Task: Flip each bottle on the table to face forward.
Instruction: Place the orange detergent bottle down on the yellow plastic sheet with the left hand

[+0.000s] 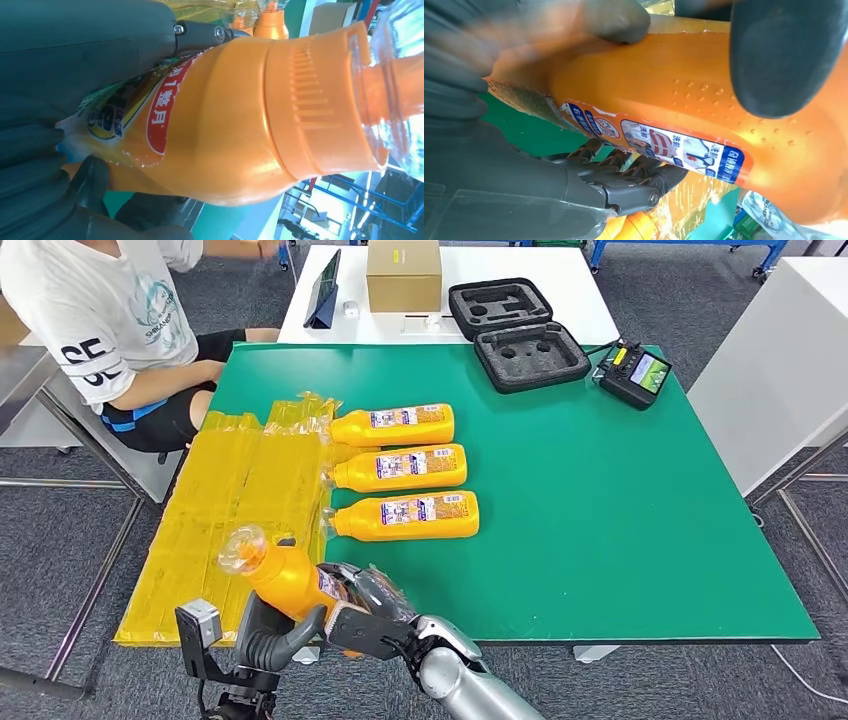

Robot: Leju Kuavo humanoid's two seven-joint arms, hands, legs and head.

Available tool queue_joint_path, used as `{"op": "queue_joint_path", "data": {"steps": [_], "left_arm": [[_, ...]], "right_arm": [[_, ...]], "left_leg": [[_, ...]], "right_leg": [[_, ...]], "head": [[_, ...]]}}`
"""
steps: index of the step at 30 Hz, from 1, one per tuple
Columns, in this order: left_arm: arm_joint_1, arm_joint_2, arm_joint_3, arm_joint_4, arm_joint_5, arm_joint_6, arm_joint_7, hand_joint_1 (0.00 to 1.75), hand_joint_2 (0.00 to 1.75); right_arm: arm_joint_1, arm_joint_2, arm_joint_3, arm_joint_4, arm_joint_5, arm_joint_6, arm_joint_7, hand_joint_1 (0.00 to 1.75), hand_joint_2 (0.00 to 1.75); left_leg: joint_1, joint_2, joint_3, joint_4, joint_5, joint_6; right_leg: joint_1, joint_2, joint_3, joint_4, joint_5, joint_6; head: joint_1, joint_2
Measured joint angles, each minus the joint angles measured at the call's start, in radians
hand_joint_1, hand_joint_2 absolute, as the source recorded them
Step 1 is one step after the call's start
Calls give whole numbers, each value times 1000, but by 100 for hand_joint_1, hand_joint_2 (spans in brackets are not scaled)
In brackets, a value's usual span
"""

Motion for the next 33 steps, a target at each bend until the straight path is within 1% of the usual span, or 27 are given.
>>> {"op": "queue_joint_path", "data": {"steps": [2, 11, 12, 13, 15, 16, 17, 20, 24, 26, 29, 33], "left_arm": [[0, 0, 0, 0, -5, -1, 0, 174, 175], [0, 0, 0, -1, -14, -3, -1, 175, 175], [0, 0, 0, -1, -19, -4, -2, 175, 175], [-1, 0, -1, -2, -27, -5, -3, 175, 175], [-4, 0, -3, -4, -44, -7, -6, 175, 175], [-5, 0, -9, -7, -50, -8, -8, 175, 175], [-6, -1, -15, -10, -53, -9, -11, 175, 175], [-14, -3, -28, -15, -50, -9, -18, 175, 175], [-18, -3, -28, -17, -41, -9, -22, 175, 175], [-16, -3, -27, -20, -36, -8, -23, 175, 175], [-8, -4, -24, -34, -34, -4, -29, 175, 175], [-1, -7, -20, -51, -32, 2, -35, 175, 175]], "right_arm": [[0, 0, -2, 0, 2, 0, 0, 175, 175], [0, 1, -3, 0, 3, 0, 0, 175, 175], [0, 1, -4, -1, 3, 0, 0, 164, 175], [1, 2, -5, -2, 3, 0, -2, 120, 175], [3, 2, -7, -4, 4, -2, -9, 33, 87], [10, 3, -7, -6, -2, -6, -24, 0, 44], [19, 3, -8, -12, -17, -8, -49, 0, 0], [37, 4, -11, -43, -74, -8, -117, 0, 0], [45, 3, -16, -72, -95, 0, -139, 0, 0], [56, 1, -21, -94, -120, 8, -169, 0, 0], [83, -9, -31, -150, -171, 29, -213, 0, 0], [114, -24, -38, -228, -214, 53, -242, 0, 0]], "left_leg": [[0, 0, 0, 0, 0, 0], [0, 0, 1, 0, 0, 0], [0, 0, 1, 0, 0, 0], [0, 0, 1, 0, 0, 0], [0, 0, 1, 0, 0, 0], [0, 0, -1, 0, 0, 0], [0, 0, -2, 0, 0, 0], [0, 0, -5, 0, 1, 0], [0, 0, -6, 0, 0, 0], [0, 0, -7, 0, 0, 0], [0, 0, -7, 0, 0, 0], [0, 0, -7, 0, 0, 1]], "right_leg": [[0, 0, 0, 0, 0, 0], [0, 0, 1, 0, 0, 0], [0, 0, 1, 0, 0, 0], [0, 0, 1, 0, 0, 0], [0, 1, 1, 0, 0, 0], [0, 1, 0, 0, 0, 0], [0, 0, -1, 0, 0, 0], [0, 0, -4, 0, 1, 0], [0, 0, -4, 0, 0, 1], [0, 0, -5, 0, 0, 1], [0, 0, -5, 0, 0, 1], [0, 0, -5, 0, 0, 1]], "head": [[0, 0], [0, 0], [0, 0], [0, 0], [0, 0], [0, 0], [0, 0], [0, 0], [0, 0], [0, 0], [0, 0], [0, 0]]}}
